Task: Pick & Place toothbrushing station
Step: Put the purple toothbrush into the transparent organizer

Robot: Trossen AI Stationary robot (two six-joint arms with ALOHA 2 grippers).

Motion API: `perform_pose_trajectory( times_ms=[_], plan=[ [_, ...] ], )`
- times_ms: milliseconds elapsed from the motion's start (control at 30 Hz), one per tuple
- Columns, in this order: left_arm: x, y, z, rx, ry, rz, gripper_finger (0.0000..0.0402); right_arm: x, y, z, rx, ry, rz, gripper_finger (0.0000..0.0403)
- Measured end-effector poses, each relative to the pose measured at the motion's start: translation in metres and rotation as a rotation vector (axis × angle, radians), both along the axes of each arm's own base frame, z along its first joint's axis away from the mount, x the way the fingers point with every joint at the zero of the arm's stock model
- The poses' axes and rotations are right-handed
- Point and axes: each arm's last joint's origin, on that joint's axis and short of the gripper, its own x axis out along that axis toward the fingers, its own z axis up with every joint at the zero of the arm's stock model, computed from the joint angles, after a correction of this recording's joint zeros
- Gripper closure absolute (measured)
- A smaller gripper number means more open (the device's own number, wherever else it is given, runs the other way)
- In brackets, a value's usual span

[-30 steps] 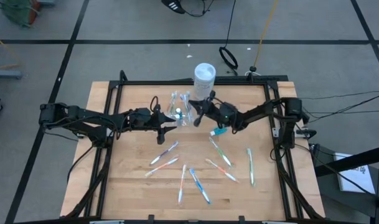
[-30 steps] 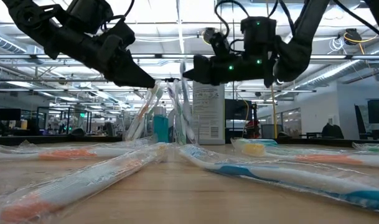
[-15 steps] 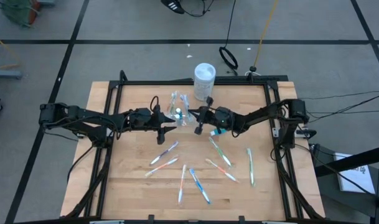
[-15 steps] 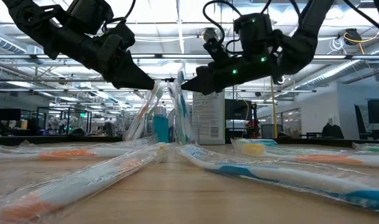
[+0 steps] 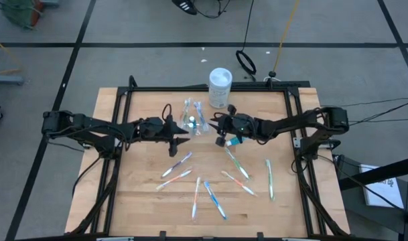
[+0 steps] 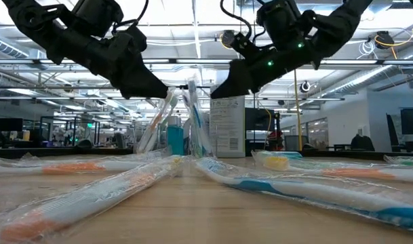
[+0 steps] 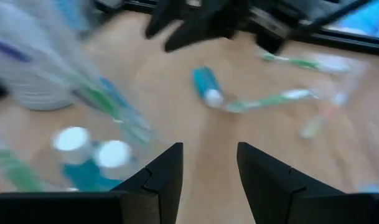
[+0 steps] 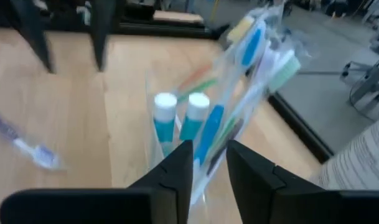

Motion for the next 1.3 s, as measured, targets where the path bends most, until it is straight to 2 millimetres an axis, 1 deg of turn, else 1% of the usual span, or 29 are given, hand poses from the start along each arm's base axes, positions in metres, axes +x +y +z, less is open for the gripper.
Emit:
perform_pose_trajectory(
  times_ms=[133,233,400,500,567,667,833,967,1100,1300],
  plan=[
    [-0.003,-0.014,-0.008,-0.087,0.087,-0.177,0.0247,-0.006,0.001,0.016,-0.004,-0.037,0.001,0.0297],
    [-0.007,-0.026,-0.015,-0.189,0.175,-0.214,0.0247,-0.012,0.002,0.028,-0.008,-0.060,0.001,0.0294],
    [-0.006,-0.046,-0.027,-0.262,0.251,-0.115,0.0247,-0.020,0.003,0.045,-0.027,-0.111,0.004,0.0296],
    [0.001,-0.052,-0.036,-0.271,0.285,-0.053,0.0247,-0.023,0.003,0.052,-0.070,-0.117,0.015,0.0299],
    [0.005,-0.054,-0.043,-0.298,0.320,-0.018,0.0247,-0.024,0.003,0.054,-0.096,-0.120,0.021,0.0300],
    [0.016,-0.055,-0.050,-0.329,0.351,0.012,0.0247,-0.023,0.003,0.055,-0.145,-0.109,0.034,0.0300],
    [0.031,-0.055,-0.067,-0.256,0.431,0.062,0.0247,-0.023,0.003,0.055,-0.260,-0.064,0.063,0.0300],
    [0.038,-0.055,-0.073,-0.216,0.500,0.100,0.0249,-0.023,0.003,0.058,-0.293,-0.077,0.067,0.0301],
    [0.039,-0.055,-0.072,-0.203,0.509,0.098,0.0274,-0.023,0.003,0.060,-0.298,-0.097,0.064,0.0302],
    [0.039,-0.055,-0.068,-0.172,0.503,0.063,0.0341,-0.023,0.003,0.059,-0.292,-0.097,0.063,0.0303]
  ],
)
